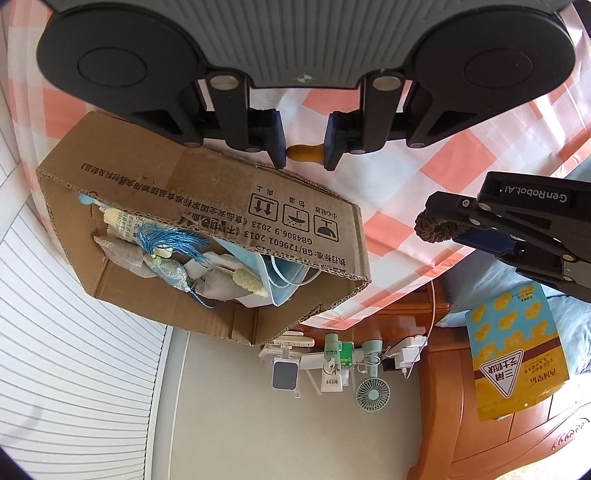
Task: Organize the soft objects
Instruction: 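Hold the brown hair tie with the left tool while the right tool grasps the orange peg, then drop the brown hair tie into the box with the left tool while the right tool drops the orange peg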
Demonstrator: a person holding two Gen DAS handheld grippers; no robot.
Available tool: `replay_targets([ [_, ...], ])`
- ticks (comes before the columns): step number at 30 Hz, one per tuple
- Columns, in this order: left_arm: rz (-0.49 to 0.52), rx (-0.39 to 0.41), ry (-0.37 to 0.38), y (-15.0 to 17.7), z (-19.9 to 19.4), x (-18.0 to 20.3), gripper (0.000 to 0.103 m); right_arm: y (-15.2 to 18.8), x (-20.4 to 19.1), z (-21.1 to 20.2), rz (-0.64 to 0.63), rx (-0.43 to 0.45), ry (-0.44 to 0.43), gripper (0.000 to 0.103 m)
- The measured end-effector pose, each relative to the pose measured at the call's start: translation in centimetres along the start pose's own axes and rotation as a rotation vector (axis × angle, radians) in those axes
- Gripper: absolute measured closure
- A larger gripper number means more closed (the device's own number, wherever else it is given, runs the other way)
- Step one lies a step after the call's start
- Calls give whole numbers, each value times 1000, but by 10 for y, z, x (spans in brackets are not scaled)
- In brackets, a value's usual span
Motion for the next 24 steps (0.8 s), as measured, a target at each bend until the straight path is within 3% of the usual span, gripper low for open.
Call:
replay_targets([
  [7,50,30,78,-15,-28,11,68,-7,7,-31,-35,13,9,77],
  [13,83,103,129,-46,-44,25,68,-21,22,-59,-42,55,38,77],
  [22,142,192,205,-110,-23,71,68,-35,55,-80,-30,91,118,78],
  [24,132,200,237,-122,-12,82,56,-35,63,-82,-19,91,129,78],
])
Point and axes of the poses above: each gripper's, at about its wrist camera, not at the fingertips, and z roughly the way its jaws point, x to its right, y to its underside, the point moved 6 cm from there along z, roughly the way its jaws point, and after that the axes turned 2 degrees about -y, right-handed, at the moved point
